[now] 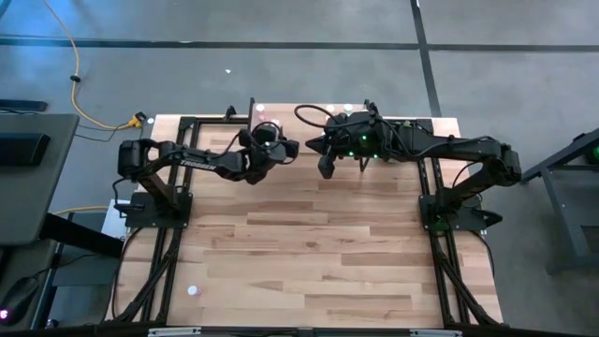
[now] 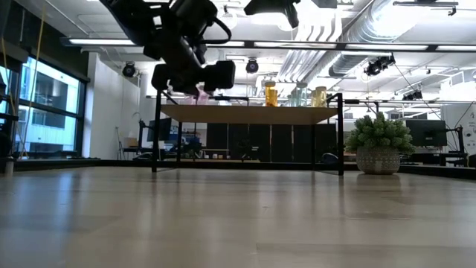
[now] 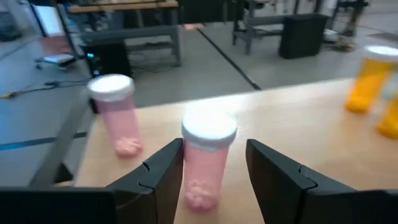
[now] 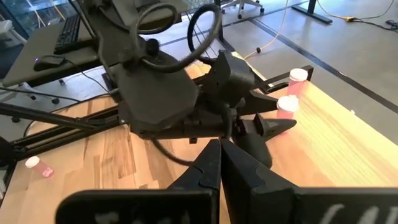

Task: Pick and place medicine bottles onto shelf by color
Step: Put the right pink pill bottle onto the shelf aligned with the other pink pill bottle

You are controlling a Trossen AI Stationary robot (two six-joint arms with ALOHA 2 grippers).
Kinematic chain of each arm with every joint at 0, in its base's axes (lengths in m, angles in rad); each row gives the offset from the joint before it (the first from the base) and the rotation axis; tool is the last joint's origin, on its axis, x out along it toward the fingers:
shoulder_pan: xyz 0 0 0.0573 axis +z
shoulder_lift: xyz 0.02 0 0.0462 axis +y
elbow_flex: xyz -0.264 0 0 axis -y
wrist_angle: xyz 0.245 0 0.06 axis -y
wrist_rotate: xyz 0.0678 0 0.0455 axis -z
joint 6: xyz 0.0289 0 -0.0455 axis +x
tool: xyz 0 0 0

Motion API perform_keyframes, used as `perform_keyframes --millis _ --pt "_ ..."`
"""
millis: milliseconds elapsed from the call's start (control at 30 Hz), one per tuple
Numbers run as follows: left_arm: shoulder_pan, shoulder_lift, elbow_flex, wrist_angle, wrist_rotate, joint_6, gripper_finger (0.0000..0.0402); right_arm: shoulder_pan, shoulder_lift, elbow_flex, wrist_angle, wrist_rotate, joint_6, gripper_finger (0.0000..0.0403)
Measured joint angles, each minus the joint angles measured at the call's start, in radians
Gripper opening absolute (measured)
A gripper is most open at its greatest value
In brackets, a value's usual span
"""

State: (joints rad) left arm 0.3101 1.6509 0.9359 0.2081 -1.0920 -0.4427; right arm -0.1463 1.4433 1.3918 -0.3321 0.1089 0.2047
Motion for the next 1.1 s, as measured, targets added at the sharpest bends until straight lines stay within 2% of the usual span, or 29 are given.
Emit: perform_keyframes --millis 167,633,900,1100 --pt "-0.027 -0.017 0.0 -0.034 0.06 0.0 0.0174 0.0 0.0 0.0 0.0 0.0 -0.003 0.0" --pt "-0.043 -0.099 0.0 -0.158 0.063 0.005 0.0194 0.0 0.0 0.0 0.0 0.002 -0.048 0.0" --pt "-0.045 -0.099 0.0 -0.161 0.138 0.008 0.0222 0.0 0.0 0.0 0.0 0.002 -0.082 0.0" --pt "-0.062 -0.134 0.0 -0.2 0.143 0.005 0.0243 -0.012 0.0 0.0 0.0 -0.008 -0.082 0.0"
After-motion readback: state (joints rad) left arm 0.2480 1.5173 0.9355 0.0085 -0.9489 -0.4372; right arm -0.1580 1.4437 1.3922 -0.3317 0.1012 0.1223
